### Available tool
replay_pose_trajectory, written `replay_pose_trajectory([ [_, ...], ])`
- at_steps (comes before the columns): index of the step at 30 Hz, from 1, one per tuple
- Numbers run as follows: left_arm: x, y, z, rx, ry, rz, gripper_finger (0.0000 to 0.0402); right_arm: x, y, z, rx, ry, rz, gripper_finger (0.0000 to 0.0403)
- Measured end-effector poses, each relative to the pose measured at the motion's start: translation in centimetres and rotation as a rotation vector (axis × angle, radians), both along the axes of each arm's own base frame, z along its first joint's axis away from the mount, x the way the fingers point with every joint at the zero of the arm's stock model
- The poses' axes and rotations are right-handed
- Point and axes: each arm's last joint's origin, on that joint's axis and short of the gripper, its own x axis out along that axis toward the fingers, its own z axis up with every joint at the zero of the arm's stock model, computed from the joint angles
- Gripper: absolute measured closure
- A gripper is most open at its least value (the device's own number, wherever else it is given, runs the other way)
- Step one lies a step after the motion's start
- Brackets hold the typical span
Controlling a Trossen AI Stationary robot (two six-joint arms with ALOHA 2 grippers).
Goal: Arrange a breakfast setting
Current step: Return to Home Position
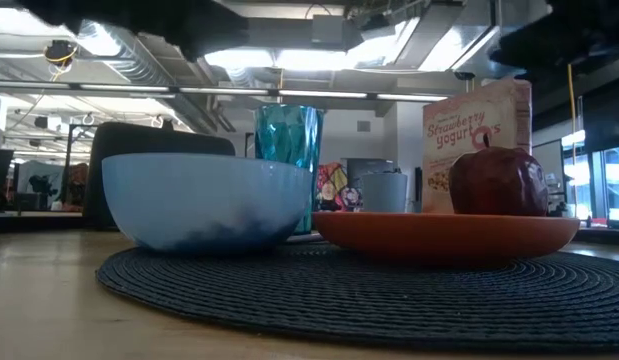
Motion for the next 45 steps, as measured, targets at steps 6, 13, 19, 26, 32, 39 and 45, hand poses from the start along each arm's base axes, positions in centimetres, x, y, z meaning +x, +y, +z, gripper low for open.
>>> replay_pose_trajectory([
  [6, -1.9, -0.2, -2.0, -0.014, -0.116, 0.000, 0.0199, -0.1, 0.0, -1.3, 0.019, -0.001, 0.010, 0.0258],
  [13, -4.2, -0.1, -3.0, -0.024, -0.183, 0.046, 0.0199, -0.7, 0.1, -0.9, 0.016, -0.064, 0.026, 0.0258],
  [19, -6.2, -0.1, -4.8, -0.059, -0.229, 0.042, 0.0199, -1.5, 0.2, -0.6, -0.001, -0.121, 0.029, 0.0258],
  [26, -7.7, -0.2, -7.2, -0.094, -0.276, 0.040, 0.0199, -1.0, 0.1, -2.7, 0.000, -0.133, 0.021, 0.0258],
  [32, -8.4, -0.2, -8.8, -0.136, -0.263, 0.043, 0.0199, -0.7, 0.1, -3.8, 0.002, -0.102, 0.021, 0.0258],
  [39, -8.5, -0.2, -8.9, -0.134, -0.246, 0.043, 0.0199, -0.5, 0.1, -4.3, -0.009, -0.087, 0.014, 0.0258],
  [45, -8.5, -0.2, -8.9, -0.151, -0.246, 0.038, 0.0199, 0.6, 0.1, -6.7, 0.031, -0.172, 0.056, 0.0258],
])
